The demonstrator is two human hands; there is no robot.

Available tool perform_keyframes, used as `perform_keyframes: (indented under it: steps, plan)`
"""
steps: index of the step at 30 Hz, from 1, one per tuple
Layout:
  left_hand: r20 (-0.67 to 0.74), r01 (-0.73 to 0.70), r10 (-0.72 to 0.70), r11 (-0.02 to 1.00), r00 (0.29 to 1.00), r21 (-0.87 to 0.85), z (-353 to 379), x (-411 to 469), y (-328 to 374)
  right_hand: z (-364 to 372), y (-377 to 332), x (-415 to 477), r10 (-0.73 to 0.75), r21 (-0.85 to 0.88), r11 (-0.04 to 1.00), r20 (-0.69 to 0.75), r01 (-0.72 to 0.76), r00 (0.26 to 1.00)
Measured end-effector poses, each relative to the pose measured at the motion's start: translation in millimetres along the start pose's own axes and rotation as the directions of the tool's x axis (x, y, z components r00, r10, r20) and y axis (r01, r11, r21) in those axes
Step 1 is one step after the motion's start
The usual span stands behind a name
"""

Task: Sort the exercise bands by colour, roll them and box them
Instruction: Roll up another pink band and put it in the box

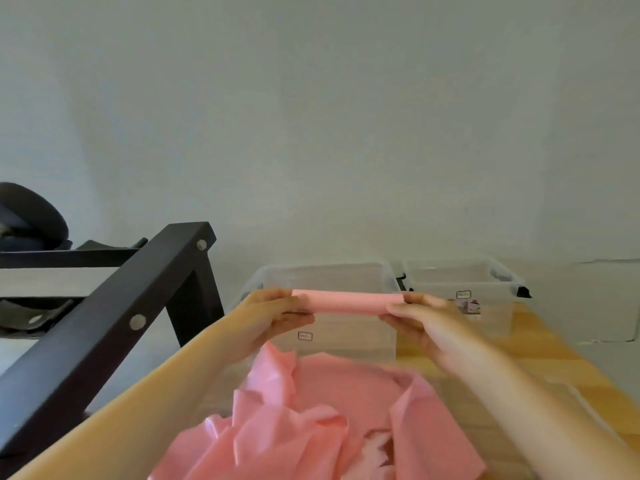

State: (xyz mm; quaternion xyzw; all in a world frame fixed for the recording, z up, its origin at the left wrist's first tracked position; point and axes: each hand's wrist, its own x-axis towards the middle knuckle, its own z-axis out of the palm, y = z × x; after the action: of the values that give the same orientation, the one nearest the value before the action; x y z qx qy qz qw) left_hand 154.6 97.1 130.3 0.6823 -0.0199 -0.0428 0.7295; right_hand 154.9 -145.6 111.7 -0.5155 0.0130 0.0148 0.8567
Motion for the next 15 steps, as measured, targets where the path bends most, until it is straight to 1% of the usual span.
perform_keyframes:
  steps: [2,5,7,8,9,11,13,15]
  plan:
    - [0.023,0.058,-0.061,0.994,0.998,0.094,-17,38,4,6,3,40,0.038,-0.009,0.999,0.013,-0.037,0.999]
    - [0.036,0.139,-0.151,0.965,0.988,0.223,-41,84,10,14,8,92,0.092,-0.071,0.994,0.034,-0.089,0.995]
    - [0.031,0.198,-0.215,0.942,0.976,0.272,-56,108,14,19,14,120,0.143,-0.105,0.985,0.039,-0.138,0.989]
    - [0.011,0.231,-0.242,0.935,0.970,0.268,-61,119,14,23,17,132,0.174,-0.119,0.979,0.038,-0.168,0.984]
    - [-0.027,0.265,-0.266,0.934,0.964,0.241,-66,130,12,26,22,143,0.207,-0.133,0.971,0.033,-0.200,0.978]
    - [-0.142,0.337,-0.318,0.932,0.937,0.134,-68,148,4,35,31,161,0.256,-0.149,0.956,-0.003,-0.253,0.967]
    - [-0.253,0.378,-0.377,0.924,0.891,-0.045,-66,163,-9,44,40,177,0.275,-0.148,0.948,-0.059,-0.281,0.960]
    - [-0.316,0.377,-0.446,0.890,0.837,-0.257,-63,176,-21,53,45,192,0.286,-0.140,0.943,-0.113,-0.301,0.951]
